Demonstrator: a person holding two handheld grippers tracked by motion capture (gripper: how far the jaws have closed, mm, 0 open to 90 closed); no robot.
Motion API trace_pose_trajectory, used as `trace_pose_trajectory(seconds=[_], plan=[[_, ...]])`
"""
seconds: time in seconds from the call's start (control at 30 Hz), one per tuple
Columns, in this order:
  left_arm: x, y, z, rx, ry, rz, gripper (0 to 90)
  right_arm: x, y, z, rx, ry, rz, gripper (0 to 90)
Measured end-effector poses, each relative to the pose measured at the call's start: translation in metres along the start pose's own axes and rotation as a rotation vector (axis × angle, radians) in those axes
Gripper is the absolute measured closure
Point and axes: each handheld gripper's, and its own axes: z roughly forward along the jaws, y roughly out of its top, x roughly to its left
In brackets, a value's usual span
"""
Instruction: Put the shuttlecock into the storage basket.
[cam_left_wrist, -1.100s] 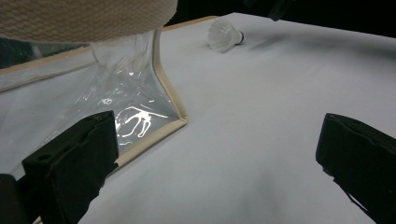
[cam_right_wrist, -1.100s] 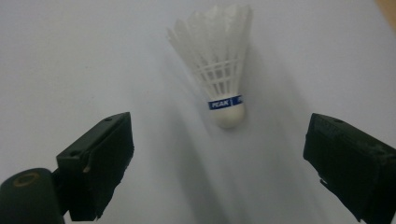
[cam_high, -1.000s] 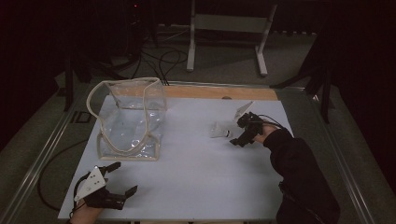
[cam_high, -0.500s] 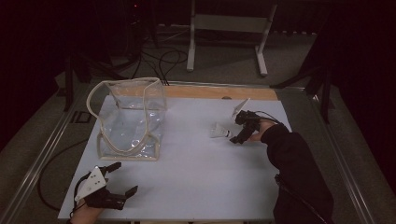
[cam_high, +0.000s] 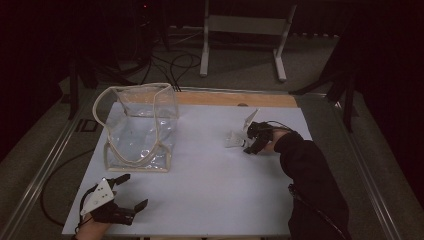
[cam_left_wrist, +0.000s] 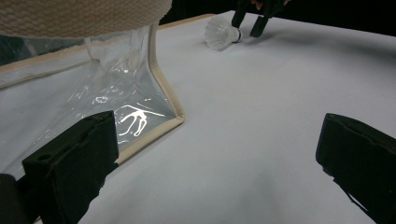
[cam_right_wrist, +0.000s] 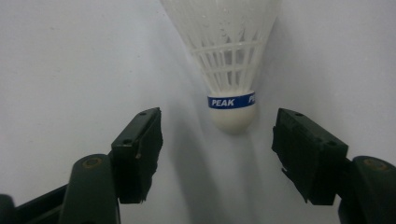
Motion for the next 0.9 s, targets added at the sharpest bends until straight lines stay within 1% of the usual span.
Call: trace_pose_trajectory(seconds=[0.03,0.07,0.13,0.17,0.23,0.27,0.33,0.43,0.53,0.6,0.63,0.73,0.8,0.83,0.87,0.9], plan=[[0.0,0.0,0.0,0.001,-0.001,-0.001,0.4,0.0,0.0,0.001,0.0,-0.003,-0.006,37.4],[0.0,0.0,0.0,0.0,-0.003,-0.002,0.4,-0.001,0.0,0.003,0.0,-0.003,-0.013,38.1],[0.0,0.0,0.0,0.0,-0.003,0.0,0.4,-0.002,0.0,0.006,0.009,-0.018,-0.019,39.9],[0.0,0.0,0.0,-0.001,-0.004,-0.001,0.4,-0.002,0.0,0.008,0.01,-0.037,-0.027,41.8],[0.0,0.0,0.0,0.0,-0.004,0.0,0.4,-0.002,0.0,0.01,0.018,-0.044,-0.032,44.3],[0.0,0.0,0.0,0.0,-0.006,-0.002,0.4,-0.003,0.0,0.011,0.024,-0.041,-0.045,46.4],[0.0,0.0,0.0,0.0,-0.006,0.0,0.4,-0.003,0.002,0.013,0.032,-0.025,-0.048,48.6],[0.0,0.0,0.0,0.001,-0.006,0.002,0.4,-0.004,0.004,0.014,0.026,-0.017,-0.05,50.7],[0.0,0.0,0.0,0.0,-0.007,0.0,0.4,-0.005,0.005,0.015,0.035,-0.005,-0.059,53.2],[0.0,0.0,0.0,0.001,-0.009,0.0,0.4,-0.005,0.006,0.014,0.039,0.001,-0.052,55.2],[0.0,0.0,0.0,0.001,-0.008,0.001,0.4,-0.006,0.006,0.015,0.041,0.003,-0.057,55.9],[0.0,0.0,0.0,0.0,-0.008,0.0,0.4,-0.007,0.007,0.015,0.044,0.016,-0.041,58.1],[0.0,0.0,0.001,0.001,-0.01,-0.001,0.4,-0.007,0.007,0.015,0.047,0.022,-0.043,60.0],[0.0,0.0,0.001,0.002,-0.01,-0.002,0.4,-0.007,0.007,0.015,0.047,0.019,-0.04,63.1],[-0.001,0.0,0.001,0.002,-0.01,-0.002,0.4,-0.007,0.007,0.014,0.051,0.009,-0.044,64.4],[-0.001,0.0,0.001,0.002,-0.011,-0.001,0.4,-0.008,0.007,0.014,0.052,0.01,-0.044,64.8]])
